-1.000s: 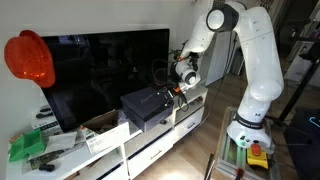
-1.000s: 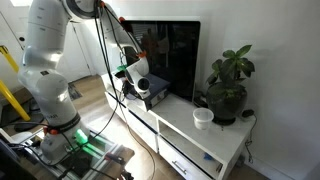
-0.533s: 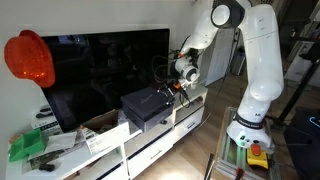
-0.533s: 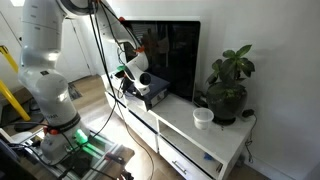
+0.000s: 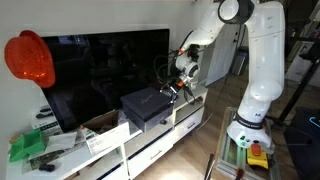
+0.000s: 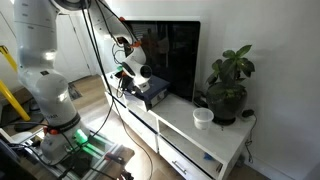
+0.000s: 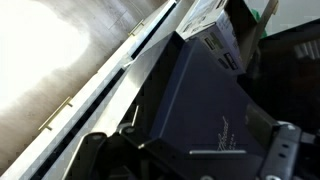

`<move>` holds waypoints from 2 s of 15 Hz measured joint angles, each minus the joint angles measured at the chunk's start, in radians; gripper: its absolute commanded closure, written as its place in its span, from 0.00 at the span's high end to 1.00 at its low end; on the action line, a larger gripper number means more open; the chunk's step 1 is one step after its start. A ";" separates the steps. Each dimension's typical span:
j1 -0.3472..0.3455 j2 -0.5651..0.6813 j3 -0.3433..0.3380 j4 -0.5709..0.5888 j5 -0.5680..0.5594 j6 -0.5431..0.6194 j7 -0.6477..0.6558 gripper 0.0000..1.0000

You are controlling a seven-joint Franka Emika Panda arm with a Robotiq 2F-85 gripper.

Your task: Put the sunglasses in the box then place the lid on the box

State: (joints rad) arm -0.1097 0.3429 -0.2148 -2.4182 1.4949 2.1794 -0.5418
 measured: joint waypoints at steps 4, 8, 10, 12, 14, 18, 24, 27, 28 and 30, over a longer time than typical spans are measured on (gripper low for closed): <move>0.010 -0.128 -0.001 -0.052 -0.277 0.120 0.067 1.00; 0.015 -0.277 0.007 -0.109 -0.604 0.186 0.182 1.00; 0.015 -0.347 0.023 -0.134 -0.772 0.214 0.254 1.00; 0.015 -0.409 0.046 -0.154 -0.934 0.239 0.334 1.00; 0.014 -0.470 0.070 -0.170 -1.100 0.265 0.422 1.00; 0.010 -0.583 0.116 -0.190 -1.375 0.310 0.547 1.00; -0.001 -0.681 0.160 -0.219 -1.523 0.356 0.623 1.00; -0.001 -0.668 0.159 -0.218 -1.523 0.356 0.622 1.00; -0.001 -0.667 0.159 -0.218 -1.523 0.356 0.622 1.00; -0.001 -0.666 0.159 -0.218 -1.523 0.356 0.622 1.00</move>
